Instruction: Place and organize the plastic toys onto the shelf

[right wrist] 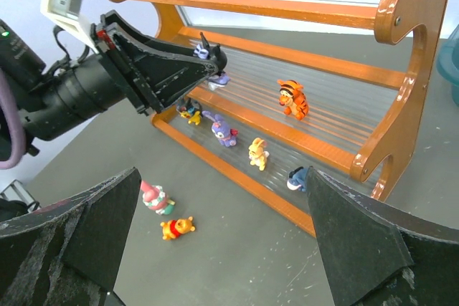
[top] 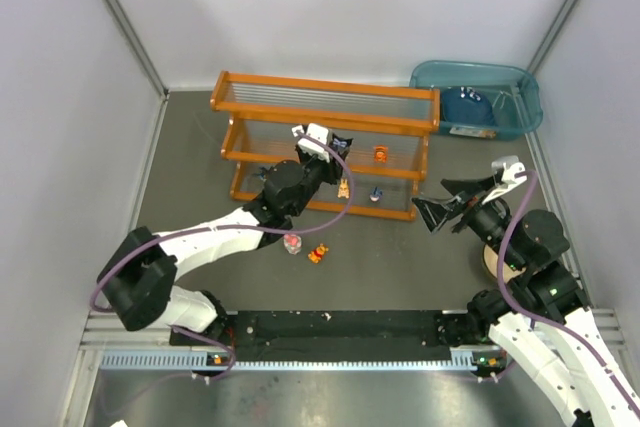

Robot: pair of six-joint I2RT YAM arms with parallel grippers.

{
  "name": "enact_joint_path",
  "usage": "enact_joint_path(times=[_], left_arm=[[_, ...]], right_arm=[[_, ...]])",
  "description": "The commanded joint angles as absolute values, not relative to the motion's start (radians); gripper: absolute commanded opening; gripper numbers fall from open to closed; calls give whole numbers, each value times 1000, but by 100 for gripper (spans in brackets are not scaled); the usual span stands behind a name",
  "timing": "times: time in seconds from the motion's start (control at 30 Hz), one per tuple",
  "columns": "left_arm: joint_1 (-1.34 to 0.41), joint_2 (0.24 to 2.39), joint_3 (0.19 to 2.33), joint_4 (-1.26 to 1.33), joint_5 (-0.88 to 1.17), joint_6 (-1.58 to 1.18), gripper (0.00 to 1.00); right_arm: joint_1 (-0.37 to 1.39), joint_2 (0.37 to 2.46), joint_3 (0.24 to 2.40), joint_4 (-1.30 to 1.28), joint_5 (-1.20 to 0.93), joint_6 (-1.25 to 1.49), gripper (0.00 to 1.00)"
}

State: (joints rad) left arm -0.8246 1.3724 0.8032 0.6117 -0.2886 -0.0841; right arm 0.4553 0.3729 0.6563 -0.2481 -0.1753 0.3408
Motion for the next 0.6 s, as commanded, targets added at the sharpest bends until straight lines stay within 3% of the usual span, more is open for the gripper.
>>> enact_joint_path(times=[0.0,0.57], left_arm=[[-793,1428,793,796,-293,-89,0],[-755,1565,796,919,-258,-124,0]], right_arm=[[454,364,661,-232,-156,333,99],[454,367,652,-227,-163,330,99]])
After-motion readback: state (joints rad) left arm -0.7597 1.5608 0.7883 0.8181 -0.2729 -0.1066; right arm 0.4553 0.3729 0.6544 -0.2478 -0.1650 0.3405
